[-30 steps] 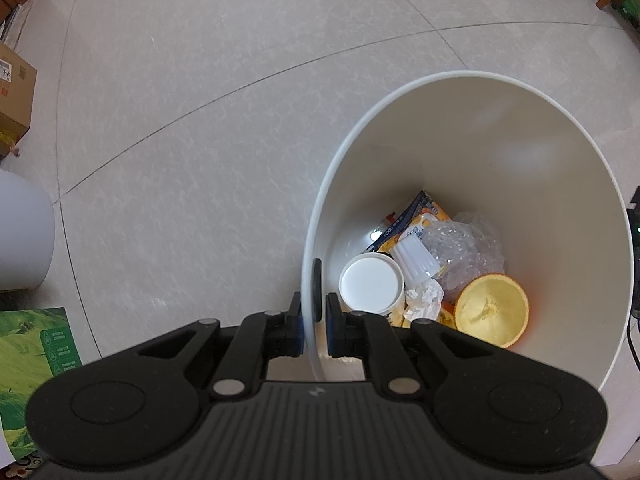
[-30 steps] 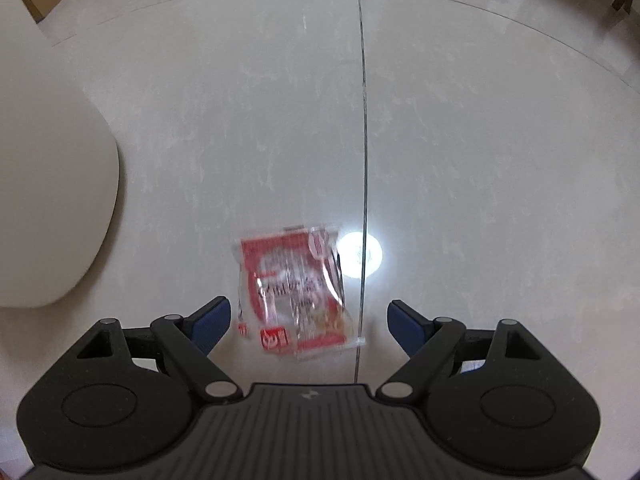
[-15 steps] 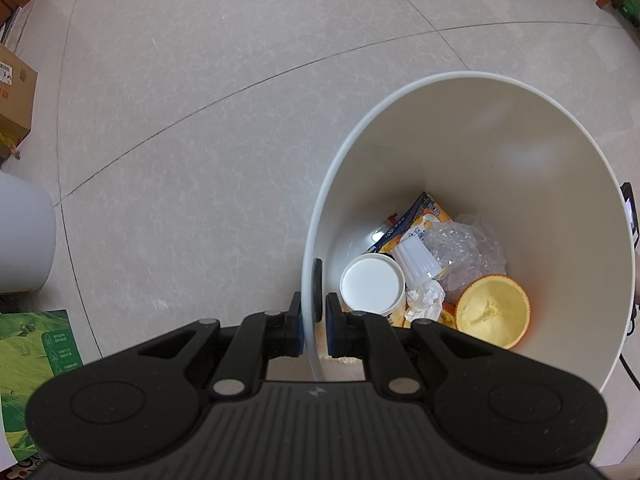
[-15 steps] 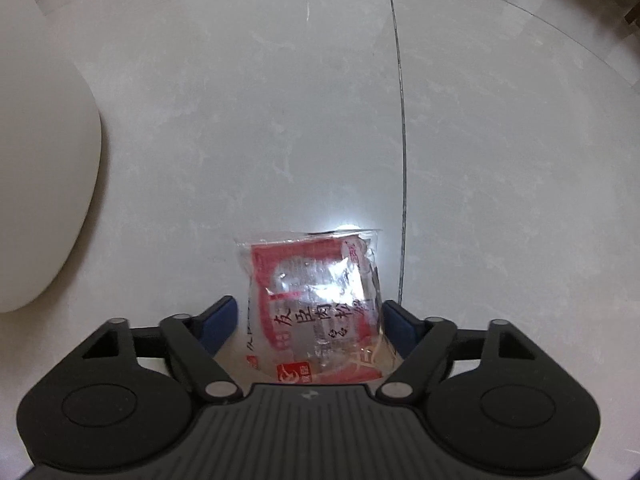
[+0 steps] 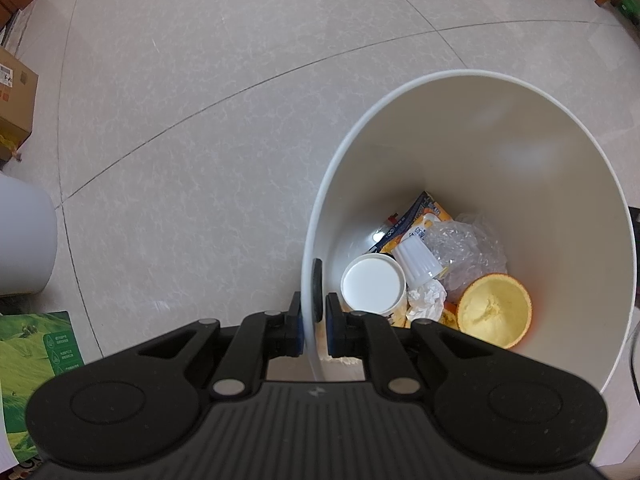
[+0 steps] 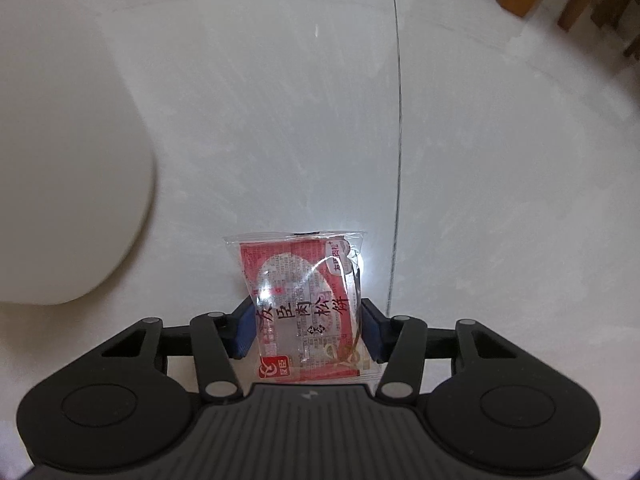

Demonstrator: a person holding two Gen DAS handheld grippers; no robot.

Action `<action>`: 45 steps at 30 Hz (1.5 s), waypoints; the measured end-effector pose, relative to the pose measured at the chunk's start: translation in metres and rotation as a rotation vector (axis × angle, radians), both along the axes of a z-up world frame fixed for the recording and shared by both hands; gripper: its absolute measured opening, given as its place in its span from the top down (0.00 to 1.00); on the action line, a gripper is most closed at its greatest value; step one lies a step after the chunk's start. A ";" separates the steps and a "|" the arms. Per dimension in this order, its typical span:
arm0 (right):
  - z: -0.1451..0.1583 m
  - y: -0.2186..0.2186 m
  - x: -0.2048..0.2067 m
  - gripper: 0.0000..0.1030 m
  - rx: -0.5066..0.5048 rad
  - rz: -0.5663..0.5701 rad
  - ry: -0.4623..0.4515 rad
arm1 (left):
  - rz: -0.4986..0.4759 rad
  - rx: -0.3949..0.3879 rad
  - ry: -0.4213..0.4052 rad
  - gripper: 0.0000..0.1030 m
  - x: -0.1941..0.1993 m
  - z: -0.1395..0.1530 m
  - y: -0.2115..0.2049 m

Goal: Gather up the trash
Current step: 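Carry the wrapper over the bin and release it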

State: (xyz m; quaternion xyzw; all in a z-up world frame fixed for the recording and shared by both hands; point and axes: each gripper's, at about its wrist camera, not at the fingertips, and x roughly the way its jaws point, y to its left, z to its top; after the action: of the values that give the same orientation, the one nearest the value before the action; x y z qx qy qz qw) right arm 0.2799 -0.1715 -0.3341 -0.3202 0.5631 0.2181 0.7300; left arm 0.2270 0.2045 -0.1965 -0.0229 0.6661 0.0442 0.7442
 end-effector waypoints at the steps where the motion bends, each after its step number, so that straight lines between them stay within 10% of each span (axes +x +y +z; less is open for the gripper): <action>1: 0.012 0.002 -0.004 0.44 0.000 0.015 -0.004 | -0.004 0.002 0.000 0.92 0.000 0.000 0.000; 21: 0.228 0.088 -0.076 0.44 0.103 0.216 -0.112 | -0.001 -0.009 -0.011 0.92 -0.001 0.003 0.000; 33: 0.217 0.194 -0.079 0.43 0.181 0.387 -0.110 | -0.009 -0.014 -0.015 0.92 -0.002 0.007 0.002; 45: 0.228 0.198 -0.081 0.20 0.182 0.411 -0.166 | -0.008 -0.011 -0.011 0.92 0.000 0.005 0.001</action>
State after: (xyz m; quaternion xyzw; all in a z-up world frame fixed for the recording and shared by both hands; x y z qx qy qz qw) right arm 0.1989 0.0269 -0.1056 -0.3777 0.4023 0.3846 0.7400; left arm 0.2270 0.2051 -0.1919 -0.0245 0.6626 0.0373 0.7477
